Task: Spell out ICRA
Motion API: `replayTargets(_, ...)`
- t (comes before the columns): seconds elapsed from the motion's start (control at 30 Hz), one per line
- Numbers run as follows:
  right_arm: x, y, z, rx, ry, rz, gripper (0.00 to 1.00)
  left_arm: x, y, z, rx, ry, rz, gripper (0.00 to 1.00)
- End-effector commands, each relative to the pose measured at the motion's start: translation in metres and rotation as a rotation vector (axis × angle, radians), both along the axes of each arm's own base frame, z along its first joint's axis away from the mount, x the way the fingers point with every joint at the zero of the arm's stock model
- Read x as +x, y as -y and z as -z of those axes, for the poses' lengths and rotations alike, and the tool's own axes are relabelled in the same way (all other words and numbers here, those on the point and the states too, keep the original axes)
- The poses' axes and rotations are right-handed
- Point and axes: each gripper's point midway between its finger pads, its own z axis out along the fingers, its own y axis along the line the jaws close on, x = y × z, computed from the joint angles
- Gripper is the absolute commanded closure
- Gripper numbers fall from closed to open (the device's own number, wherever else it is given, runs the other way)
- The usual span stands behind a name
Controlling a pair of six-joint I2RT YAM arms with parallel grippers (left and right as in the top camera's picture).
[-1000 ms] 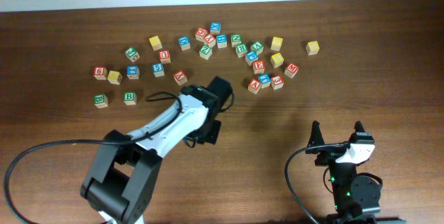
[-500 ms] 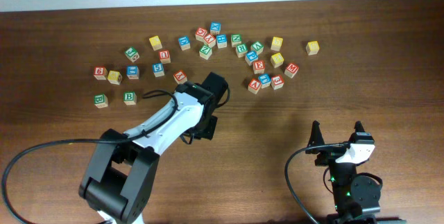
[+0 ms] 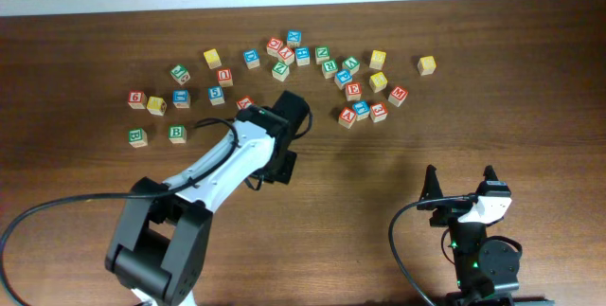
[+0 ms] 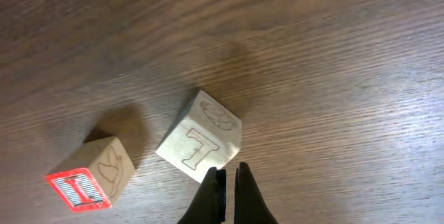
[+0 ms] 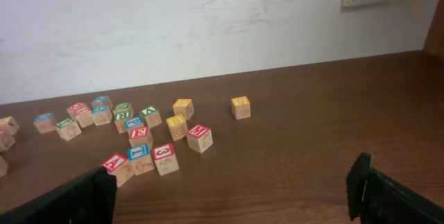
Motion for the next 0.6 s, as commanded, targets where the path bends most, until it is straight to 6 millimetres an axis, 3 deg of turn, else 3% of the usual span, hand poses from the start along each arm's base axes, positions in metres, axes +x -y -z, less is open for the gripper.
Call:
replayTargets(0.0, 0.0, 0.004, 0.003, -0.008, -0.005, 0.017, 0.02, 0.007, 0.002, -0.013, -0.026, 0.032, 0.005, 1.0)
replayTargets(0.57, 0.0, 0.004, 0.003, -0.008, -0.005, 0.017, 0.02, -0.001, -0.003, 0.001, -0.017, 0.017, 0.005, 1.0)
